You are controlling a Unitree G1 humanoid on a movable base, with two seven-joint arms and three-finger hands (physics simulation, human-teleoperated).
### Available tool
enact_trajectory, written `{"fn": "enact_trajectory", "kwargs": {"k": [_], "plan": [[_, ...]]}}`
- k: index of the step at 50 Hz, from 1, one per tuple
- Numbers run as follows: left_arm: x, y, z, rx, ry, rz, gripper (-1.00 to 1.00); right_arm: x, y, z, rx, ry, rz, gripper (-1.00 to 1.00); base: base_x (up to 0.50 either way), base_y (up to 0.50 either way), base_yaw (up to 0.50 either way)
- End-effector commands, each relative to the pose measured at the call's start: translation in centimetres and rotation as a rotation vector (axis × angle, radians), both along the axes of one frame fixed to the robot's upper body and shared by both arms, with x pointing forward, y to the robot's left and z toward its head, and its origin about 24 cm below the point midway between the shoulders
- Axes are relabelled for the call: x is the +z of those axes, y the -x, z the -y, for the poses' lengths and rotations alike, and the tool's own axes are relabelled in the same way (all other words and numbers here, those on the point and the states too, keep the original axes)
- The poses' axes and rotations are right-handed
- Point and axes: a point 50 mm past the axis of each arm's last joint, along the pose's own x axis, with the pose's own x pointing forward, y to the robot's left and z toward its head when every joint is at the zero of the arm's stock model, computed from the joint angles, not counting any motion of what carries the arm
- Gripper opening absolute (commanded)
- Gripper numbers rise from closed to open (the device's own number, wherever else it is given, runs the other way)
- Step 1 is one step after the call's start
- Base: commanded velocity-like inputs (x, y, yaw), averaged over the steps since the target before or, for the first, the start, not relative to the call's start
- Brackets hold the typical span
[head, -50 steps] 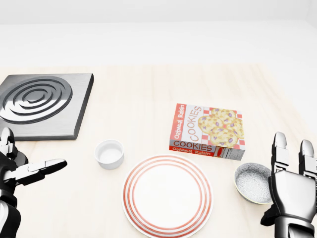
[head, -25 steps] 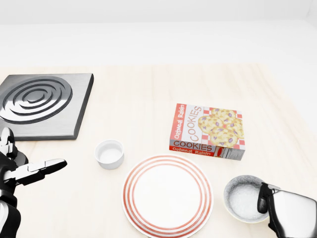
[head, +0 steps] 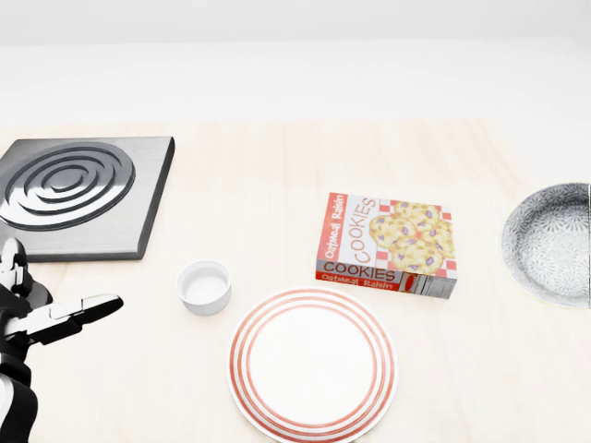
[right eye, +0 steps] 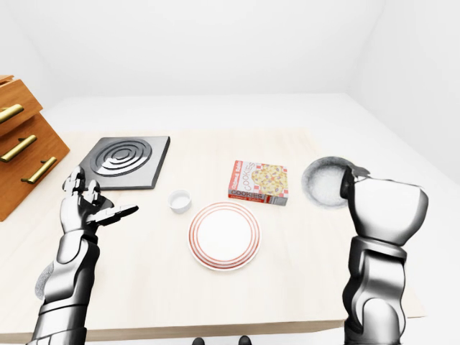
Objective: Pick the akita bowl next to the plate and place it on the plate.
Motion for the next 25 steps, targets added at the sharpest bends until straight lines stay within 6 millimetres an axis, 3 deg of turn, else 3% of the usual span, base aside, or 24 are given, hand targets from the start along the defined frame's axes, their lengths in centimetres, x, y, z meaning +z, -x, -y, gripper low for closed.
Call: {"fn": "enact_trajectory", "kwargs": {"k": [1, 6, 10, 17, 18, 23, 24, 25], "plan": [[0.2, 0.0, 0.0, 0.000, 0.005, -0.001, 1.00, 9.6, 1.2, -1.6, 0.231, -0.090, 0.233, -1.00, 0.00, 0.00, 0.00], [0.2, 0.1, 0.0, 0.000, 0.005, -0.001, 1.00, 10.5, 0.8, -3.3, 0.313, -0.083, 0.215, -1.00, 0.00, 0.00, 0.00], [0.3, 0.1, 0.0, 0.000, 0.005, -0.001, 1.00, 9.6, 0.1, -5.2, 0.416, -0.141, 0.136, -1.00, 0.00, 0.00, 0.00], [0.3, 0.1, 0.0, 0.000, 0.005, -0.001, 1.00, 9.6, 0.1, -5.2, 0.414, -0.146, 0.136, -1.00, 0.00, 0.00, 0.00], [0.1, 0.1, 0.0, 0.000, 0.006, -0.001, 1.00, 9.4, -0.8, -8.1, 0.532, -0.167, 0.086, -1.00, 0.00, 0.00, 0.00], [0.1, 0.1, -0.1, 0.000, 0.006, -0.001, 1.00, 9.3, -0.9, -8.2, 0.533, -0.177, 0.084, -1.00, 0.00, 0.00, 0.00], [0.3, 0.2, 0.0, 0.000, 0.006, -0.001, 1.00, 8.5, -1.4, -9.9, 0.599, -0.208, 0.030, -1.00, 0.00, 0.00, 0.00], [0.3, 0.2, 0.0, 0.000, 0.006, -0.001, 1.00, 8.5, -1.4, -9.9, 0.599, -0.214, 0.027, -1.00, 0.00, 0.00, 0.00]]}}
